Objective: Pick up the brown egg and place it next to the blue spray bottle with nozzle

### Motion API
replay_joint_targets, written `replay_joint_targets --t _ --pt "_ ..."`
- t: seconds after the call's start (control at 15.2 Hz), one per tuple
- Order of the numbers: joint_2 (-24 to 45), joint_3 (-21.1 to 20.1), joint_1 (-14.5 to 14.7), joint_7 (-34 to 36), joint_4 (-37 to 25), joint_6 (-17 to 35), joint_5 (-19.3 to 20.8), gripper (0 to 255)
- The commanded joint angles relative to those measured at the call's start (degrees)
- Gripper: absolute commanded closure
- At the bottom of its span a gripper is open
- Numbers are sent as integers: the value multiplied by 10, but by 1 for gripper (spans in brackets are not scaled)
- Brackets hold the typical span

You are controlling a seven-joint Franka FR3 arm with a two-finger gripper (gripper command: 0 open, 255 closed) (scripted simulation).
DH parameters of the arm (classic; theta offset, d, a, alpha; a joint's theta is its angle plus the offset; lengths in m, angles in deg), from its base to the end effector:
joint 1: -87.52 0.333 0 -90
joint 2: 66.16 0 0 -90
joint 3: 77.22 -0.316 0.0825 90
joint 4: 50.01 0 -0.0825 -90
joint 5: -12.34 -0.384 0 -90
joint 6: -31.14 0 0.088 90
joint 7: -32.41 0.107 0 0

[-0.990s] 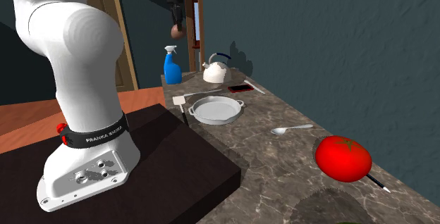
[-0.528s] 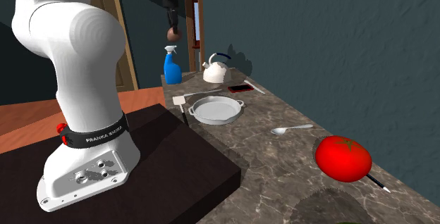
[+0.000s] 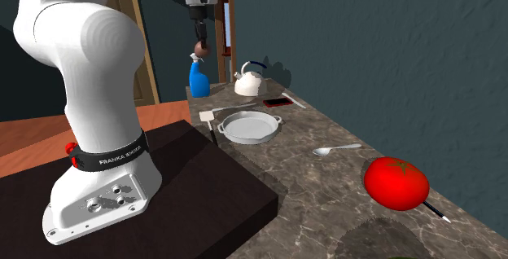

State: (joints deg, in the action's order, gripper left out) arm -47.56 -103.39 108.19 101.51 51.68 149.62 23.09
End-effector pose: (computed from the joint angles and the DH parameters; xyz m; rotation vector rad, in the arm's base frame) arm 0.4574 0.4417 0.3927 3.0935 -0.4995 0.0366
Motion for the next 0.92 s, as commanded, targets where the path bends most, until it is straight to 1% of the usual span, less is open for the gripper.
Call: replay_joint_targets --t 0.0,0.86 --pt "5 1 1 3 11 15 3 255" --pt "54 15 10 24 47 96 34 255"
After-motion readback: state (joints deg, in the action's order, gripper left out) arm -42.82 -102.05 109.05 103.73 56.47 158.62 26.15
